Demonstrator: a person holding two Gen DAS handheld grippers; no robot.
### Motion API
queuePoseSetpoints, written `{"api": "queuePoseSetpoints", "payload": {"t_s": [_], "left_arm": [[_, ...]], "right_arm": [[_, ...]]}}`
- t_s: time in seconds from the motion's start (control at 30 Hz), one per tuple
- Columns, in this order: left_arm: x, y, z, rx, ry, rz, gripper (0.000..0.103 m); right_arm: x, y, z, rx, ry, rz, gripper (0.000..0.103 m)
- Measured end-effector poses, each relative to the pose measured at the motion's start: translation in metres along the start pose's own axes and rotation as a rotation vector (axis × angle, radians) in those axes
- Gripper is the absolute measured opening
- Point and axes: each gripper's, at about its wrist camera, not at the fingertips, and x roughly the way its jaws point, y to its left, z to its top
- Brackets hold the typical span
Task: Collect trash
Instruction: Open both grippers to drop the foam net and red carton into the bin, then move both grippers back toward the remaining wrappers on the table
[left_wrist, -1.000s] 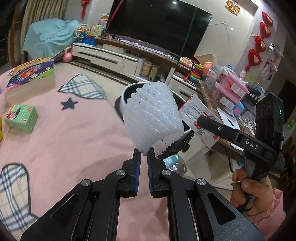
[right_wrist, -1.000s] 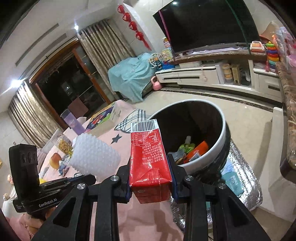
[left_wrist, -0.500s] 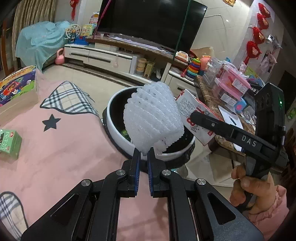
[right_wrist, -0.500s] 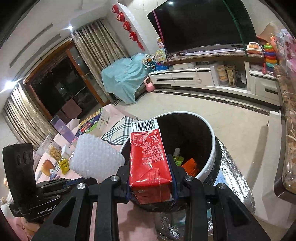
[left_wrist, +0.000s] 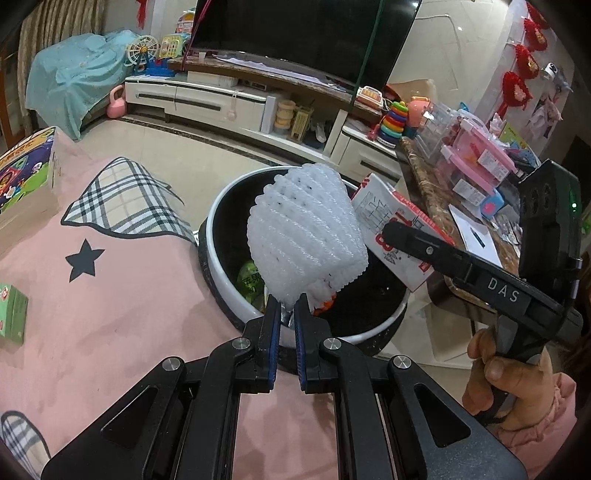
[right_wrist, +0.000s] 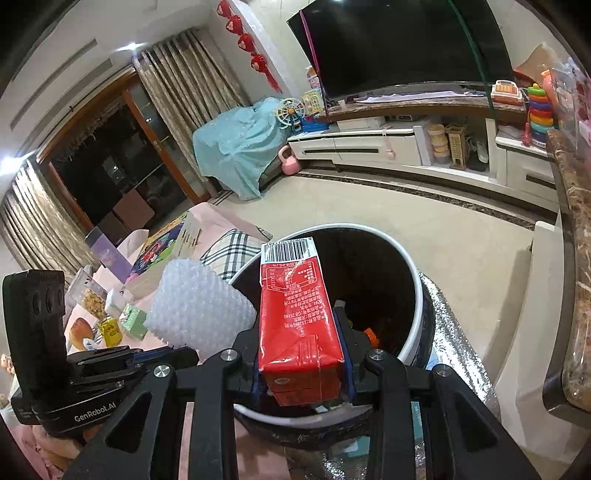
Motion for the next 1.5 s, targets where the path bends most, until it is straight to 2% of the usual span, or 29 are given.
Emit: {"api": "queuePoseSetpoints", "payload": {"t_s": [0.7, 0.77, 0.8, 0.87, 0.9, 0.93, 0.97, 1.03, 1.13, 1.2, 1.27, 1.33, 1.5], "left_arm": [[0.013, -0.008, 0.011, 0.023, 0.022, 0.014, 0.007], [0.011, -0.009, 0.011, 0.030, 0.019, 0.012, 0.010], [0.010, -0.010, 0.011, 0.033, 0.020, 0.011, 0.013], [0.009, -0.010, 0.009, 0.031, 0.022, 0.024, 0.032], [0.008, -0.009, 0.008, 0.025, 0.016, 0.028, 0.049], [0.005, -0.007, 0.006, 0.016, 0.003, 0.032, 0.054], [0.003, -0.006, 0.005, 0.009, -0.005, 0.033, 0.054], [-0.003, 0.001, 0.000, -0.014, -0.013, 0.030, 0.054], [-0.013, 0.010, -0.009, -0.056, -0.027, 0.028, 0.054], [-0.023, 0.017, -0.021, -0.082, -0.049, 0.040, 0.054], [-0.031, 0.022, -0.034, -0.095, -0.068, 0.066, 0.056], [-0.040, 0.026, -0.047, -0.104, -0.082, 0.088, 0.056], [-0.064, 0.044, -0.081, -0.153, -0.112, 0.135, 0.061]], "right_arm": [[0.018, -0.008, 0.010, -0.010, 0.025, -0.037, 0.032], [0.018, -0.007, 0.013, -0.014, 0.028, -0.037, 0.035], [0.018, -0.006, 0.013, -0.012, 0.030, -0.035, 0.035], [0.019, -0.005, 0.014, -0.008, 0.035, -0.045, 0.038], [0.018, -0.005, 0.014, -0.005, 0.036, -0.047, 0.038], [0.018, -0.005, 0.014, -0.003, 0.035, -0.046, 0.040], [0.016, -0.005, 0.014, -0.001, 0.032, -0.047, 0.046], [0.014, -0.004, 0.013, 0.002, 0.026, -0.047, 0.053], [0.009, -0.001, 0.010, 0.009, 0.017, -0.042, 0.055], [0.005, 0.001, 0.007, 0.016, 0.012, -0.037, 0.061], [0.000, 0.005, 0.004, 0.025, -0.007, -0.023, 0.074], [-0.007, 0.012, -0.001, 0.027, -0.030, -0.016, 0.082], [-0.016, 0.041, -0.017, 0.013, -0.048, 0.031, 0.088]]}}
